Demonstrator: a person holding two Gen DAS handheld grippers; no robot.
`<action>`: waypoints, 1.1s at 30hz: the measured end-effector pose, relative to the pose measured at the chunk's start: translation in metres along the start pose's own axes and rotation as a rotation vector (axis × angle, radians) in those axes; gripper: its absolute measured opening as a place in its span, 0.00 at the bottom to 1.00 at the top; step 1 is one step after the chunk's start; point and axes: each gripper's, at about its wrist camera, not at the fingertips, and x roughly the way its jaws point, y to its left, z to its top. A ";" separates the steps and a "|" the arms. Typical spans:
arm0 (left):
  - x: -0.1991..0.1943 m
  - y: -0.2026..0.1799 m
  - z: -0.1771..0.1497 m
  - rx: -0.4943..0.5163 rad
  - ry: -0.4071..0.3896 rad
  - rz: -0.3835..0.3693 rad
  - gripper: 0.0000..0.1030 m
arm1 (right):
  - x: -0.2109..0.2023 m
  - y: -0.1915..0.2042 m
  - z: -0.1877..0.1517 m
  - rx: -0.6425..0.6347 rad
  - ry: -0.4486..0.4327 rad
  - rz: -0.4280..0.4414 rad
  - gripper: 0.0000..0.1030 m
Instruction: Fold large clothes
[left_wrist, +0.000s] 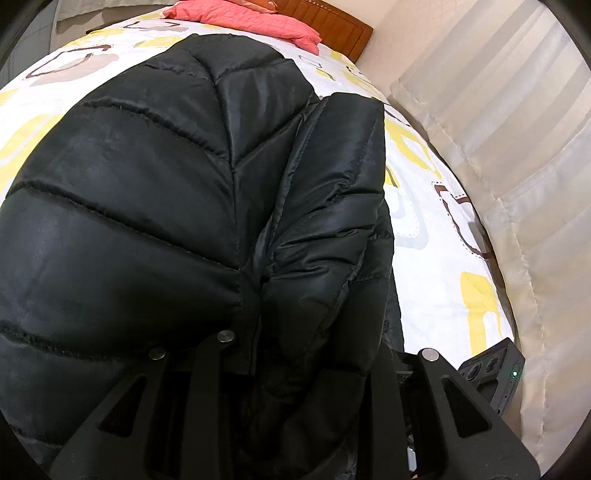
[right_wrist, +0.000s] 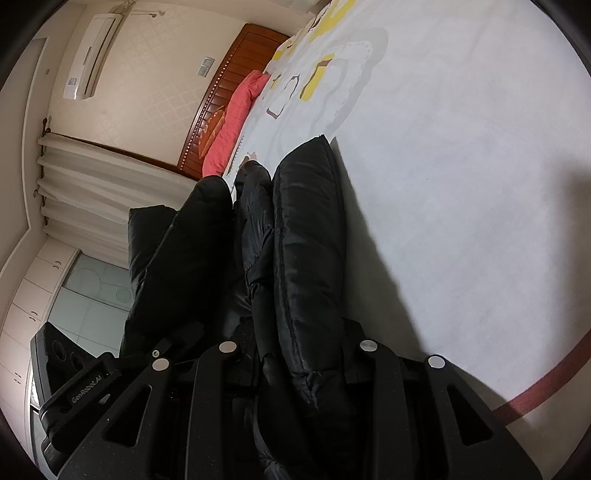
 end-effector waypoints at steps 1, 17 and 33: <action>-0.001 -0.001 -0.001 0.002 -0.001 -0.001 0.23 | 0.000 0.000 0.000 0.000 0.000 -0.001 0.26; 0.001 -0.003 -0.006 0.020 -0.011 -0.003 0.23 | -0.002 0.001 0.000 -0.002 -0.007 -0.013 0.25; -0.002 -0.015 -0.010 0.047 -0.018 0.011 0.23 | -0.005 -0.002 0.002 0.008 -0.007 -0.015 0.26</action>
